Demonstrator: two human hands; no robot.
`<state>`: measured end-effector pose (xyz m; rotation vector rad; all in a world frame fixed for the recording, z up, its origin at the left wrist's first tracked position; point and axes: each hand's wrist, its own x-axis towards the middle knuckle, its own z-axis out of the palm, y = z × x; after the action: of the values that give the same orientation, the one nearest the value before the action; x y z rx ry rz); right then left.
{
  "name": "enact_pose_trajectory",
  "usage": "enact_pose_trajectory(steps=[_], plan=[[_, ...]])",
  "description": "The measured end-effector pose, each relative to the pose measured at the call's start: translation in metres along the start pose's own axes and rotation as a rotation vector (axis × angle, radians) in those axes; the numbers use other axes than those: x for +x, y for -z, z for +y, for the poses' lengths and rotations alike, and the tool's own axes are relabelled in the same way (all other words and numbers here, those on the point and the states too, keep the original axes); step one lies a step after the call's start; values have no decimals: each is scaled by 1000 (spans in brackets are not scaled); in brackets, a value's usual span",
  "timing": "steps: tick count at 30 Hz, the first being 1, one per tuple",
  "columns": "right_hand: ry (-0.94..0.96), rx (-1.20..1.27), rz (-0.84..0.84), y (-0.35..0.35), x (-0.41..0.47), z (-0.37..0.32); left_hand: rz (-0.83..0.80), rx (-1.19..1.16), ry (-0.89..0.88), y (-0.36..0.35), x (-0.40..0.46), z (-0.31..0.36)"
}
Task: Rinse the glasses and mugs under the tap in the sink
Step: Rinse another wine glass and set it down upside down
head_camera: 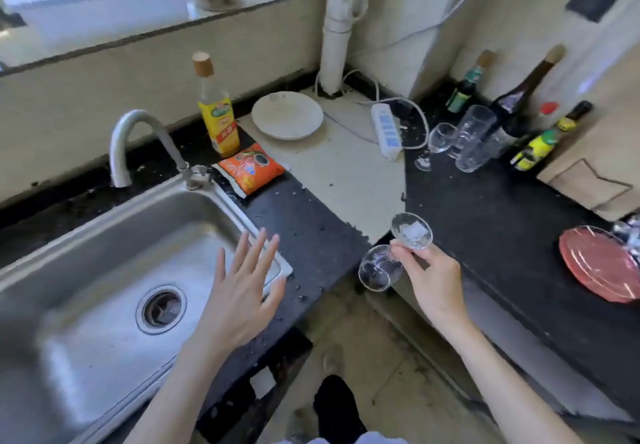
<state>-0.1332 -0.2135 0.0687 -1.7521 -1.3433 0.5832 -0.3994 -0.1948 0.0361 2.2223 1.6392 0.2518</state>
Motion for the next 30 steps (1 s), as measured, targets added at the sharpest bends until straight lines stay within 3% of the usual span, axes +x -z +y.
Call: enact_pose_trajectory(steps=[7, 14, 23, 30], plan=[[-146, -45, 368, 141, -69, 47, -66, 44, -399, -21, 16, 131], [-208, -57, 629, 284, -160, 94, -141, 20, -651, -60, -10, 285], [-316, -97, 836, 486, -288, 161, -272, 38, -877, -157, -73, 503], [-343, -73, 924, 588, -298, 205, -244, 59, -1015, -191, -79, 631]])
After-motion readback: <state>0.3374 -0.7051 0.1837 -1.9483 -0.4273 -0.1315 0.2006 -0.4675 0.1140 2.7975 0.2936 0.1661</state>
